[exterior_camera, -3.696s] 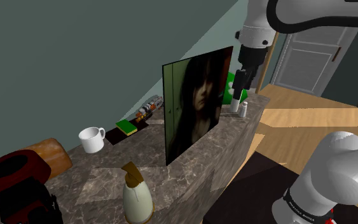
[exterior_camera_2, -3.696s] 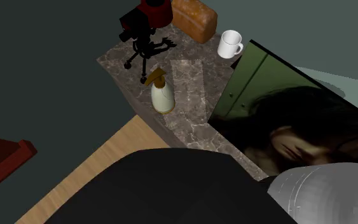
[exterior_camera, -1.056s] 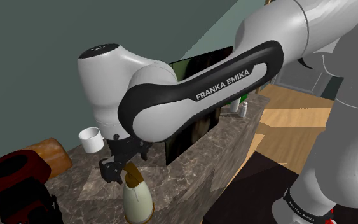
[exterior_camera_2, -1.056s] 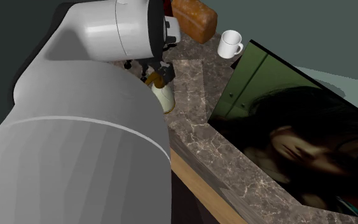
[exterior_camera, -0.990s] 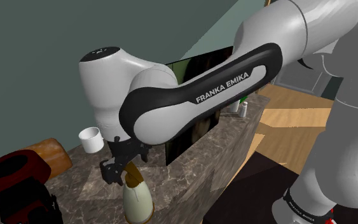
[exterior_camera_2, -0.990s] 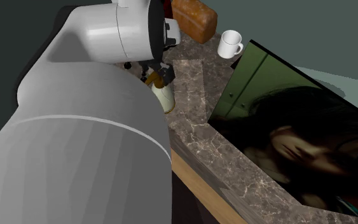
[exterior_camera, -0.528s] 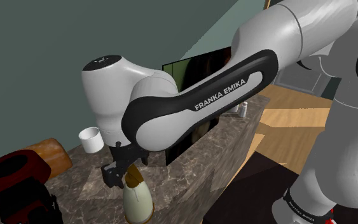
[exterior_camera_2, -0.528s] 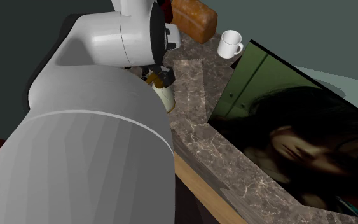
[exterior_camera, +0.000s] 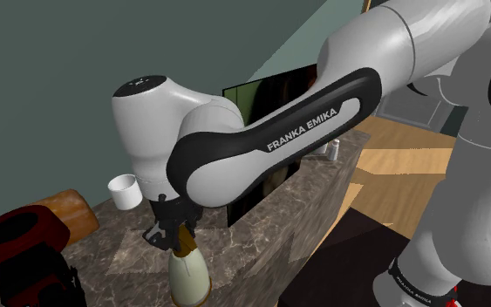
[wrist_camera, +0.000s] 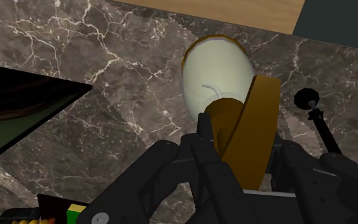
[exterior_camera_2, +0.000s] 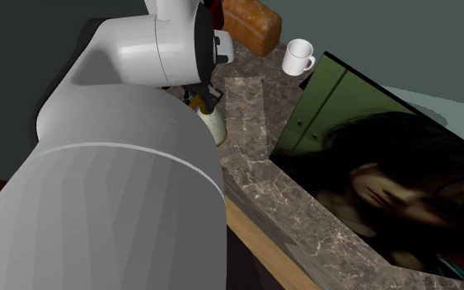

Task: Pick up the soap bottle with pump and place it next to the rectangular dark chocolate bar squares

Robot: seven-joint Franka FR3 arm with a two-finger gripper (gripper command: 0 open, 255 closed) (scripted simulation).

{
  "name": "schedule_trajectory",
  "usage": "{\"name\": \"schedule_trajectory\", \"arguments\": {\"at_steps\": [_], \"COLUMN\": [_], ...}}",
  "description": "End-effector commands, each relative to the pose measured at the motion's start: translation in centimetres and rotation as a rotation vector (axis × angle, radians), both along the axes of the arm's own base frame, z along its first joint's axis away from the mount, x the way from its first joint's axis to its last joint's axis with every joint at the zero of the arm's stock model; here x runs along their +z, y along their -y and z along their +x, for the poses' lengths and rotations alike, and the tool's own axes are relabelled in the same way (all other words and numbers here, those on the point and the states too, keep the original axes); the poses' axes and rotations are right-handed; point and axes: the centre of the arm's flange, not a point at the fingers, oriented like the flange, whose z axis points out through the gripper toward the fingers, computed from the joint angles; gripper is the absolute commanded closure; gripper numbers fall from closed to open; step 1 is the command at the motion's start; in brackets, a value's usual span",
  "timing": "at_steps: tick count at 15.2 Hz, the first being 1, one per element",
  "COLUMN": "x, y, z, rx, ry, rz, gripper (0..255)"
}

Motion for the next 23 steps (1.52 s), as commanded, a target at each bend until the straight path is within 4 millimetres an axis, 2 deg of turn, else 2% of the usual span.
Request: {"name": "schedule_trajectory", "arguments": {"at_steps": [1, 4, 19, 20, 23], "x": [0.0, 0.0, 7.9, 7.9, 7.9], "y": [0.0, 0.0, 0.0, 0.0, 1.6], "z": [0.0, 0.0, 0.0, 0.0, 3.6], "rx": [0.0, 0.0, 0.0, 0.0, 0.0], "ry": [-0.001, -0.001, -0.001, -0.001, -0.001], "rz": [-0.001, -0.001, -0.001, -0.001, -0.001], "gripper": [255, 255, 255, 255, 255]}}
